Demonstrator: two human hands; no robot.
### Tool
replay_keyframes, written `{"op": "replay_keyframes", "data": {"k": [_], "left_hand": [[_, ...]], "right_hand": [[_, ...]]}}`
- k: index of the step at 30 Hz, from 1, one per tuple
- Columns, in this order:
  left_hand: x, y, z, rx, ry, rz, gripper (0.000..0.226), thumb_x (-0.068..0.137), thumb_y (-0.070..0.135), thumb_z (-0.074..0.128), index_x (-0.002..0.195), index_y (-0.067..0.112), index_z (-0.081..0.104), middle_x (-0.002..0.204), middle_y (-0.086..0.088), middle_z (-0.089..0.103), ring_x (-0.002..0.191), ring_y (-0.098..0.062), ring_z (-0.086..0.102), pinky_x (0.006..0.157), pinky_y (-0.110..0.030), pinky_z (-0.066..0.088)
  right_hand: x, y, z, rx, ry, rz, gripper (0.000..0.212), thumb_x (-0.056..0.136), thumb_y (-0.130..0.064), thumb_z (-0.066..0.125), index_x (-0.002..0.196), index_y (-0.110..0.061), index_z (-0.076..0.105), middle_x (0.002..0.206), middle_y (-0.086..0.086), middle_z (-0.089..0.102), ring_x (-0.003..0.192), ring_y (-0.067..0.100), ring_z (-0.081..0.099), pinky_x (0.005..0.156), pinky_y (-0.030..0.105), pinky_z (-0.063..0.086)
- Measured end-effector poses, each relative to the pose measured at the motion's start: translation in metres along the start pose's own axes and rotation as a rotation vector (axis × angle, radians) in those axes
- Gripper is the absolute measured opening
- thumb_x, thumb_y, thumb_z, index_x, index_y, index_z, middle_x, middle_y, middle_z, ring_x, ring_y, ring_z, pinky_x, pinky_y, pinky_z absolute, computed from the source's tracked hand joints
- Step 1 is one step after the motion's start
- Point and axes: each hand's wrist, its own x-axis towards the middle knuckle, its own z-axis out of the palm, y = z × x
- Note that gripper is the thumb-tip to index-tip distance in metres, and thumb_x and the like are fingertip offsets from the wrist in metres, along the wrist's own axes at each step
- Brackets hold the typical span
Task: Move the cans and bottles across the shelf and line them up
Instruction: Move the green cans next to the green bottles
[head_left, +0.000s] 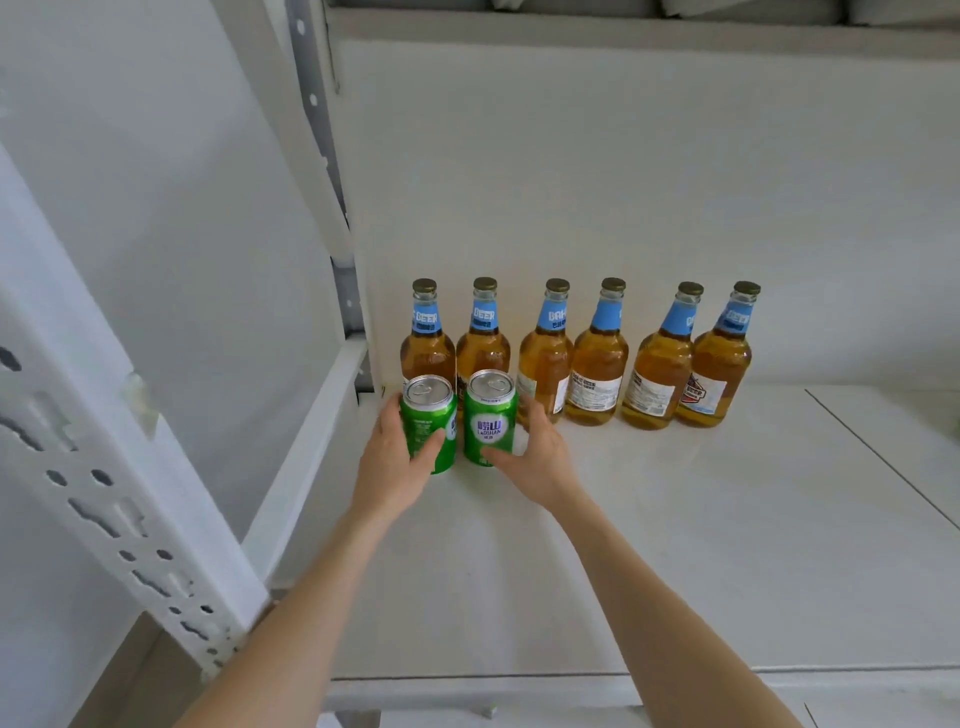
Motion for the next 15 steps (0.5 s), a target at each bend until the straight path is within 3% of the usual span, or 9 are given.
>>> {"op": "replay_keyframes", "data": {"k": [2, 7, 15], "left_hand": [[0.004, 0.003, 0.003, -0.128, -0.006, -0.04, 0.074, 0.085, 0.035, 0.073, 0.146, 0.022, 0.033, 0.14, 0.004, 0.05, 0.122, -0.012, 0.049, 0.1, -0.033, 0.043], [0.013, -0.003, 0.008, -0.37, -0.002, -0.157, 0.061, 0.077, 0.03, 0.082, 0.126, 0.038, 0.046, 0.111, 0.027, 0.059, 0.097, 0.01, 0.056, 0.083, -0.02, 0.045], [0.01, 0.002, 0.005, -0.481, -0.004, -0.196, 0.065, 0.072, 0.026, 0.086, 0.125, 0.033, 0.05, 0.112, 0.021, 0.064, 0.104, 0.002, 0.06, 0.083, -0.025, 0.05]], "right_hand": [[0.01, 0.003, 0.006, 0.143, -0.039, 0.013, 0.085, 0.078, -0.018, 0.079, 0.147, -0.022, 0.03, 0.14, -0.001, 0.052, 0.126, 0.018, 0.051, 0.097, 0.028, 0.045], [0.025, 0.012, 0.015, 0.321, -0.082, 0.058, 0.081, 0.075, -0.019, 0.083, 0.142, -0.022, 0.039, 0.132, -0.003, 0.056, 0.116, 0.014, 0.054, 0.093, 0.029, 0.05], [0.019, 0.007, 0.008, 0.412, -0.091, 0.085, 0.08, 0.072, -0.01, 0.083, 0.14, -0.02, 0.041, 0.121, -0.006, 0.057, 0.102, 0.009, 0.056, 0.078, 0.019, 0.047]]}}
